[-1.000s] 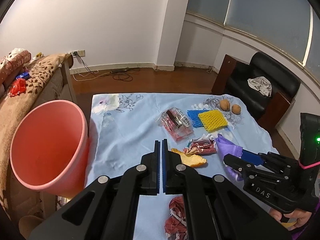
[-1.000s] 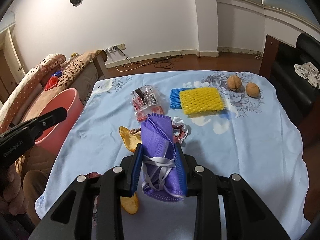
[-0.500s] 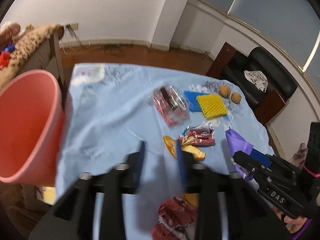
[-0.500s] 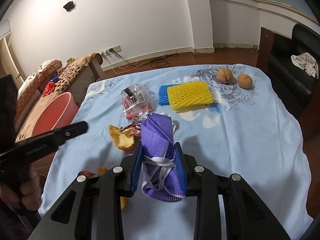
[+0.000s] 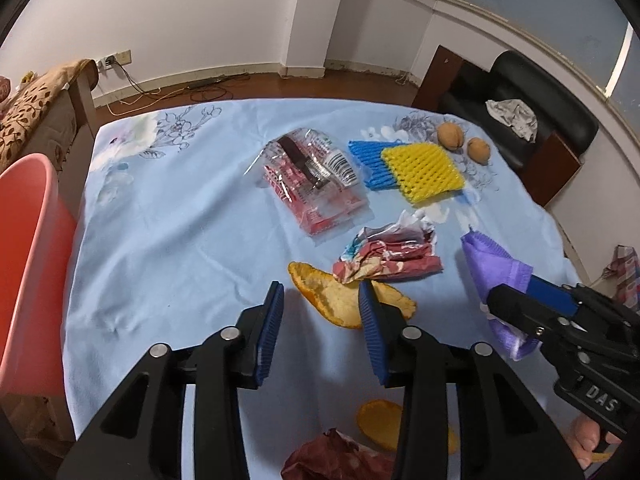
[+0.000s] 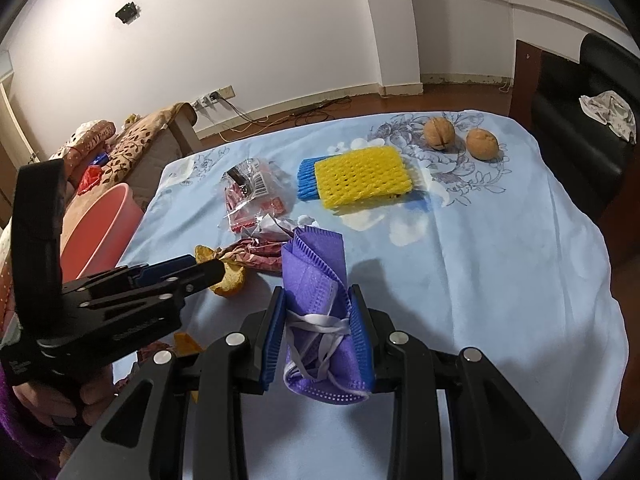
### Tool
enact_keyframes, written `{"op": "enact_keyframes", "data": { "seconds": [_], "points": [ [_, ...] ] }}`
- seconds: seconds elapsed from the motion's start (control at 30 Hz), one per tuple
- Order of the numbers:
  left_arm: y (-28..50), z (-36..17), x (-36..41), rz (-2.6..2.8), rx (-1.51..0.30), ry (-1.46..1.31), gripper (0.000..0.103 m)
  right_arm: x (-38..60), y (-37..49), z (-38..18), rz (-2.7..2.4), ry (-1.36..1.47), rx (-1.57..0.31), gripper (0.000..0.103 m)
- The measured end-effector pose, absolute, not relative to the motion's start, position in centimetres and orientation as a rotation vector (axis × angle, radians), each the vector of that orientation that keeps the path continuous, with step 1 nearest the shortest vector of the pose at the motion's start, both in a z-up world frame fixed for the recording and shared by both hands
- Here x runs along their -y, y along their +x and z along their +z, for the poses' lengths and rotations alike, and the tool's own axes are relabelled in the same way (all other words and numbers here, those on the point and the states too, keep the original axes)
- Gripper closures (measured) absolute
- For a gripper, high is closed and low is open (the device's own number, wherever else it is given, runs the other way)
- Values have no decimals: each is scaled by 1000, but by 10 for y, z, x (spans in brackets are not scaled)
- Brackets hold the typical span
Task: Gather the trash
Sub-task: 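Lift the bread crust and purple cloth and carry both toward the pink bucket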
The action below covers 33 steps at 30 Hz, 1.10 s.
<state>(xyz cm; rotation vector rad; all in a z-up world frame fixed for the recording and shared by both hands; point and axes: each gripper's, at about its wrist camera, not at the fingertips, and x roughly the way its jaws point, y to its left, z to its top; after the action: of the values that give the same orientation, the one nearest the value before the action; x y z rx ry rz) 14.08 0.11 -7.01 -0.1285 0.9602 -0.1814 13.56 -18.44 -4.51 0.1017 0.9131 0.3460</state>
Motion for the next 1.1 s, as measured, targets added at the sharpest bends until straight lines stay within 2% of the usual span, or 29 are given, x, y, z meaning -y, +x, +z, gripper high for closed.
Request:
{"op": "enact_keyframes", "data": {
  "seconds": [0.1,0.2,1.1],
  "points": [
    [142,-73,-5,-168,-981,-131,96,182,136,-44,344,95,-911,72],
    [137,-68,-14,-159,-979,-167,98,179,136,-41,339,90,-907,72],
    [73,2,-71,-40,-752,-188,98,109,120,7,355,-77,-797,72]
  ]
}}
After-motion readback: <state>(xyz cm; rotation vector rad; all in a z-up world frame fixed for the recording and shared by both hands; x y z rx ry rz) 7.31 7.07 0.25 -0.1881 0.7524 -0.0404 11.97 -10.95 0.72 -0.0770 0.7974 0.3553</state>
